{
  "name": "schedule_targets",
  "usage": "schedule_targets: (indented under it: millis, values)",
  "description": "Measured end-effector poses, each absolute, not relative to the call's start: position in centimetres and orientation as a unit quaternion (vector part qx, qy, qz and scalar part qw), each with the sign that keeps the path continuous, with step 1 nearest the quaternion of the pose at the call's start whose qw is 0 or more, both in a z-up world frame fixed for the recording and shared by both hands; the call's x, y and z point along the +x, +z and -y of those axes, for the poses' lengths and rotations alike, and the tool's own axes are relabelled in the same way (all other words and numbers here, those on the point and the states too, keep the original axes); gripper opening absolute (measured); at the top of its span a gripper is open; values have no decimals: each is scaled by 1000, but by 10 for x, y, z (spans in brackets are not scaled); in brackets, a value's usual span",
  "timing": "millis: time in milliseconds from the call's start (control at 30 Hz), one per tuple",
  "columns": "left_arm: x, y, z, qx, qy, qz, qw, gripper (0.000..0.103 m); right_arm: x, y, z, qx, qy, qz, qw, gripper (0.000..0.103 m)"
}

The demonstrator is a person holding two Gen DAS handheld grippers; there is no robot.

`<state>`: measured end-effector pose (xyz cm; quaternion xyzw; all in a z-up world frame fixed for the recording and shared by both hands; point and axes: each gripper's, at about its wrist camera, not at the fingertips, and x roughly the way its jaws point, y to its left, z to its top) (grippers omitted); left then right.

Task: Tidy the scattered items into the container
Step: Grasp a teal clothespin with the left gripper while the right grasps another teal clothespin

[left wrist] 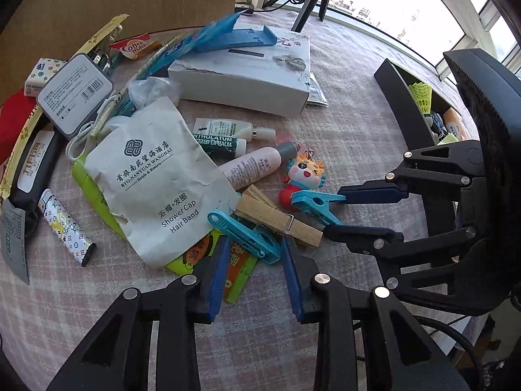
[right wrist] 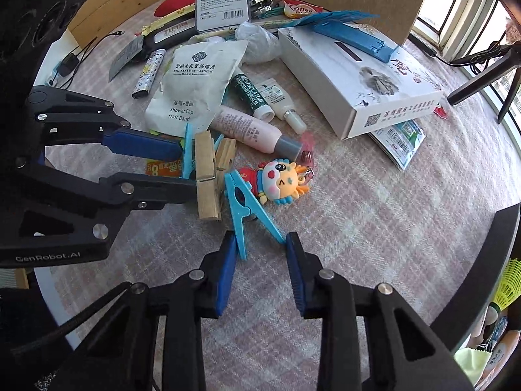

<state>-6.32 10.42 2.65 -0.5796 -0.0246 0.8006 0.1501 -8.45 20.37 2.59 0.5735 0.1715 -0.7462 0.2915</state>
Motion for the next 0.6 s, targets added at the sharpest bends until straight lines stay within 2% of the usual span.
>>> schedule_targets:
  millis: [67, 100, 167, 600]
  values:
    - [-65, 27, -107, -577, 802, 22, 154, 26, -84, 28, -208, 575, -747, -165, 289, 30]
    - [-66, 26, -109, -577, 801, 22, 155, 19, -84, 29, -210, 575, -749, -162, 286, 30]
    - [-68, 23, -109, -579, 798, 33, 161, 15, -84, 33, -215, 576, -751, -154, 285, 30]
    - [-59, 42, -101, -556, 817, 51, 144, 9, -79, 54, -267, 571, -781, -61, 245, 30]
